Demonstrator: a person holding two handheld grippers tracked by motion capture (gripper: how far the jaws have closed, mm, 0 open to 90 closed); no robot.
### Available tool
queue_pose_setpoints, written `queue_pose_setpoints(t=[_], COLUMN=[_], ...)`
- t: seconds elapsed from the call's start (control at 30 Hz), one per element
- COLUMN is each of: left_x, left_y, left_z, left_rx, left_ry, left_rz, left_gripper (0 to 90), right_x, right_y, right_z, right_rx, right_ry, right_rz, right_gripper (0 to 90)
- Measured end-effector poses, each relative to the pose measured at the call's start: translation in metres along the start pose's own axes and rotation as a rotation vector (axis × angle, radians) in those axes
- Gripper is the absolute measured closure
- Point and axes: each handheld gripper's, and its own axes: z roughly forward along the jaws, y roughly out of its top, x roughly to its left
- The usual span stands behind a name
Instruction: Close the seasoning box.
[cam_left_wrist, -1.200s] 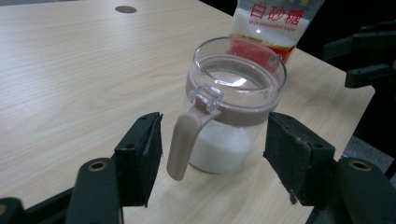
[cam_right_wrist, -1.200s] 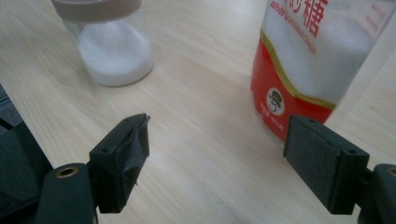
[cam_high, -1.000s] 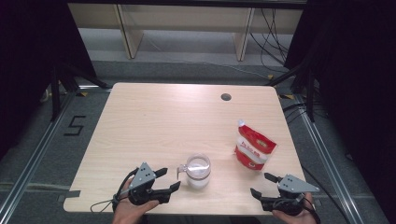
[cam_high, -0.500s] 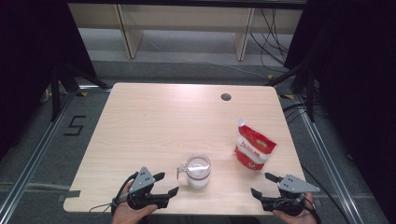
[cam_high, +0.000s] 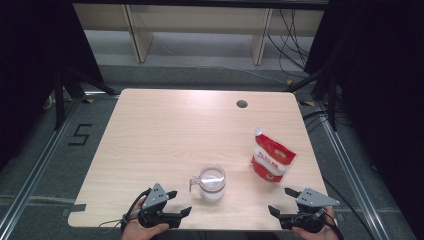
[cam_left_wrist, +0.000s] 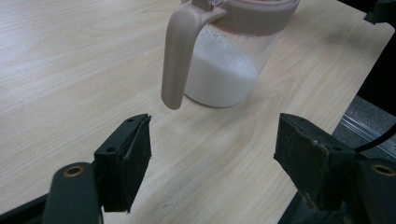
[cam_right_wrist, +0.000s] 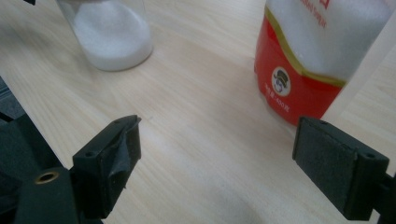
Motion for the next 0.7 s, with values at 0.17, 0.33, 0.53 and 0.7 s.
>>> queue_pose_setpoints(t=[0.17,0.33,0.53,0.7], left_x=[-0.0007,-0.0025,-0.0024,-0.0013], left_y=[-0.0023,-0.0029,-0.0031,-0.0029], left_z=[0.0021,0.0039,0.0040,0.0038], left_rx=[0.017,-0.005,0.002,0.009], left_ry=[0.000,0.000,0.008,0.011], left_rz=[0.019,-0.002,-0.008,-0.004], left_gripper=[25.9,25.7,25.6,25.6], right_x=[0.0021,0.0044,0.0060,0.0068], right_y=[-0.0041,-0.0070,-0.0082,-0.0084], right_z=[-0.0038,-0.0033,-0.0009,0.0005], right_rx=[0.016,0.045,0.066,0.074], right_ry=[-0.022,-0.009,-0.001,0.007], right_rz=[0.001,0.008,-0.030,-0.040], right_gripper=[16.3,16.3,16.4,16.4])
